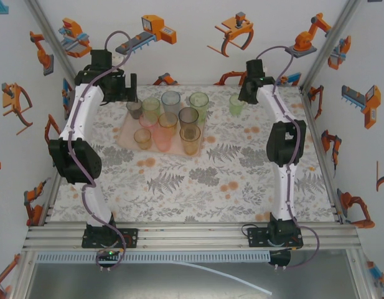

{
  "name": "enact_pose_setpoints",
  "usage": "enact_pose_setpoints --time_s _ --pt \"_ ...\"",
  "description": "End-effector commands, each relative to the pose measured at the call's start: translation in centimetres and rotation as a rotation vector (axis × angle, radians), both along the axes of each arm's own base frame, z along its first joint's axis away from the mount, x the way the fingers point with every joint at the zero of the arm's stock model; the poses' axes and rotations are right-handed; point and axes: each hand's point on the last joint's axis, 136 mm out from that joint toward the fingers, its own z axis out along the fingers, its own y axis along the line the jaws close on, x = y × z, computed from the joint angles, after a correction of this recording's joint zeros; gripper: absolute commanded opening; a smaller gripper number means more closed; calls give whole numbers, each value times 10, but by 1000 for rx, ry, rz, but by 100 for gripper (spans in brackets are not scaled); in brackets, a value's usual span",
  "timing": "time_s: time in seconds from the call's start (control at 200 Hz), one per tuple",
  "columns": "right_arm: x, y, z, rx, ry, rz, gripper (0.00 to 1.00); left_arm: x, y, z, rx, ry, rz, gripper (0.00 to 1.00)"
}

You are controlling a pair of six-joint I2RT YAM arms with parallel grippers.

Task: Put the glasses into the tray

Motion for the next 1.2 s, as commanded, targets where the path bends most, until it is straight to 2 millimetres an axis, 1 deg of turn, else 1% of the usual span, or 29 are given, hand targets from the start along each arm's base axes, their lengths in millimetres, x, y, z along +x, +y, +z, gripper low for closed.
enact_pose_setpoints --time_s 0.0,0.2,0.416,0.551,0.716,0.806,0.846,0.916,1.001,1.117,1.192 --pt "12 -4 7 -6 -20 20 39 -23 -7 24 -35 -32 -47 93" --pt "21 -5 -9 -10 8 25 38 -56 -17 43 -77 -54 -123 93" --pt "18 -8 -24 -18 41 20 35 -82 -18 60 -85 -54 -163 93" --pt "17 -9 -31 -19 58 24 30 -92 -16 69 -74 -66 -165 93" --pt "17 -8 -38 -18 71 30 24 -97 -13 71 -61 -66 -162 93" --pt "17 -9 -41 -17 77 30 18 -99 -12 73 -57 -70 -160 93" --pt "18 -9 -41 -18 76 30 16 -99 -11 73 -54 -73 -159 93" --pt "18 -9 -40 -21 74 33 10 -100 -11 75 -51 -76 -157 94" --pt "17 -10 -37 -27 71 33 6 -101 -10 77 -51 -79 -156 94" --pt "15 -10 -26 -28 57 35 0 -105 -10 83 -51 -90 -158 94" --pt "13 -11 -16 -29 48 37 0 -107 -9 87 -50 -97 -157 94"
